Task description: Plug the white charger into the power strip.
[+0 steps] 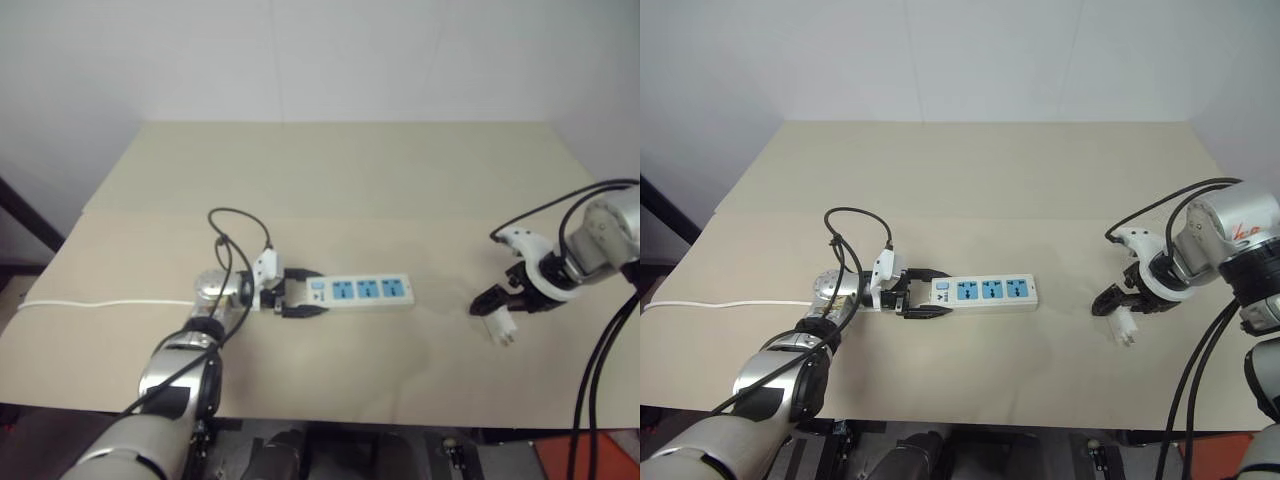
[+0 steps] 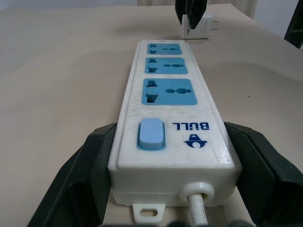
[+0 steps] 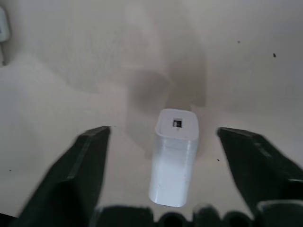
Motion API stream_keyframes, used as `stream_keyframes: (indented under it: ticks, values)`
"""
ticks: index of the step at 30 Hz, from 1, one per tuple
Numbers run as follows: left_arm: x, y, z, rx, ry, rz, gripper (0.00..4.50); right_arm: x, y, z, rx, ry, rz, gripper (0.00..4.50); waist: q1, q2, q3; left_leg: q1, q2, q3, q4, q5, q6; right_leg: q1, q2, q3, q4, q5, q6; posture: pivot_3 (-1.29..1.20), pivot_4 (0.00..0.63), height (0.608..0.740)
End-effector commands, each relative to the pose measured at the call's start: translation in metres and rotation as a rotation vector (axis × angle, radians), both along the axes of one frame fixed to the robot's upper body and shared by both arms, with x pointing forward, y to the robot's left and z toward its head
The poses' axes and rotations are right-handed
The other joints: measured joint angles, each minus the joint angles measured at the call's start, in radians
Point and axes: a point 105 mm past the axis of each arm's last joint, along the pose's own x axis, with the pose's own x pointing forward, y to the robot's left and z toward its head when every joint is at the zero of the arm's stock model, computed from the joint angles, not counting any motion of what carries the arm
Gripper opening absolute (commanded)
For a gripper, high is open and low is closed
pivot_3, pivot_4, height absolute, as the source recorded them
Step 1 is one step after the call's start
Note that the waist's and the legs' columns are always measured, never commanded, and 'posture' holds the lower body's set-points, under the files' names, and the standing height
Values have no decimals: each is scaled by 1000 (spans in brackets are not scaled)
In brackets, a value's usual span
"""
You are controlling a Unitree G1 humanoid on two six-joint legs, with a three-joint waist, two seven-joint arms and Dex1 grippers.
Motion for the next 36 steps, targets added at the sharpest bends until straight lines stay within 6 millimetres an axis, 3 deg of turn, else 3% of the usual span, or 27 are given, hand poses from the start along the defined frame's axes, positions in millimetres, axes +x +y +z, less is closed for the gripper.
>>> stream_keyframes:
  ticks: [1, 6, 7, 14, 19, 22, 25, 31, 36]
  values:
    - [-5, 1, -9, 28, 15, -15, 3253, 0, 0, 1, 14, -3, -10, 2898, 0, 0, 0, 0, 0, 0, 0, 0, 0, 0, 0, 0, 0, 0, 0, 0, 150, 740]
    - [-5, 3, -9, 31, 12, -6, 3253, -1, 1, -3, 26, 9, -15, 1167, -3, -1, -3, 0, 0, 0, 0, 0, 0, 0, 0, 0, 0, 0, 0, 0, 150, 740]
    - [-4, 3, -9, 31, 11, -4, 3253, 0, 1, -3, 30, 8, -14, 1097, -4, -1, -3, 1, 0, 0, 0, 0, 0, 0, 1, 0, 0, 0, 0, 0, 150, 740]
    - [-4, 3, -8, 34, 5, -2, 3253, 0, 9, 6, 21, -20, 48, 1097, -6, 0, -4, 1, 0, 0, 0, 0, 0, 0, 1, 0, 0, 0, 0, 0, 150, 740]
    - [-4, 3, -7, 34, 2, -9, 3253, 0, 33, 45, 32, -130, 220, 1097, -6, 0, -4, 0, 0, 0, 0, 0, 0, -1, 1, 0, 0, 0, 0, 0, 150, 740]
    - [-4, 2, -6, 34, -1, -18, 3253, 1, 50, 75, 14, -259, 355, 1097, -5, 1, -4, 0, 0, 0, 0, 0, 0, -2, 1, 0, 0, 0, 0, 0, 150, 740]
    - [-6, 4, -5, 33, -5, -31, 3253, 4, 73, 114, 84, -494, 519, 1097, -4, 1, -4, 0, 0, 0, 0, -2, 3, -2, 2, -1, 0, 0, 0, 0, 150, 740]
    - [-8, 6, -3, 7, -16, -38, 3253, 3, 91, 137, 221, -877, 726, 1097, -7, -4, -6, 1, 0, -1, 1, 0, 0, 1, 2, -3, 1, 1, 1, 0, 150, 740]
    - [-11, 6, -2, 16, -16, -72, 3253, -19, 114, 137, 504, -1121, 936, 1097, -15, -4, -6, 1, 0, 0, 3, 0, 0, 1, 2, 0, 2, 1, 1, 0, 150, 740]
